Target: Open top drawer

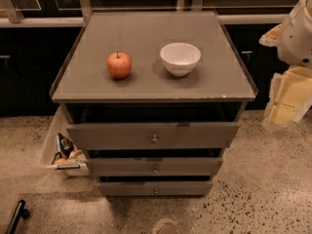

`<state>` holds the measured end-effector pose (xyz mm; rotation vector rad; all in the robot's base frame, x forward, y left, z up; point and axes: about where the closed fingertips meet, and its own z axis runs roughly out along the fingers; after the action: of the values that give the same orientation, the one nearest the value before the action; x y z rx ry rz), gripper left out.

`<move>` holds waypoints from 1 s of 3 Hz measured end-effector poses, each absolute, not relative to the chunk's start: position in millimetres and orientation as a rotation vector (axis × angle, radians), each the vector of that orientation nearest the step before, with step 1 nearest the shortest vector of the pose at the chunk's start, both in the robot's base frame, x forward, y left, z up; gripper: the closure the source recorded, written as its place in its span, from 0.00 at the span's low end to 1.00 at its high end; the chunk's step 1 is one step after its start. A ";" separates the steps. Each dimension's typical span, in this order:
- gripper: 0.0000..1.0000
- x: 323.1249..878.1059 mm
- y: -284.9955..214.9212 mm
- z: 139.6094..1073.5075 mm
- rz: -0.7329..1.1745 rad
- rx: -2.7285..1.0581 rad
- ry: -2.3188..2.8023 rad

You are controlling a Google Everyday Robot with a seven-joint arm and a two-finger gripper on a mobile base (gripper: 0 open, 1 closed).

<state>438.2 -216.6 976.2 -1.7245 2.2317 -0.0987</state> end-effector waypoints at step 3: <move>0.00 433.8 -228.6 907.8 -0.108 -1.743 2.252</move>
Offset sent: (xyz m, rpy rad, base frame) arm -0.0028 -0.0166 -0.0859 -0.0364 0.0532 -0.0251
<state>433.8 -228.6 907.8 -1.7433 2.2520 -0.1075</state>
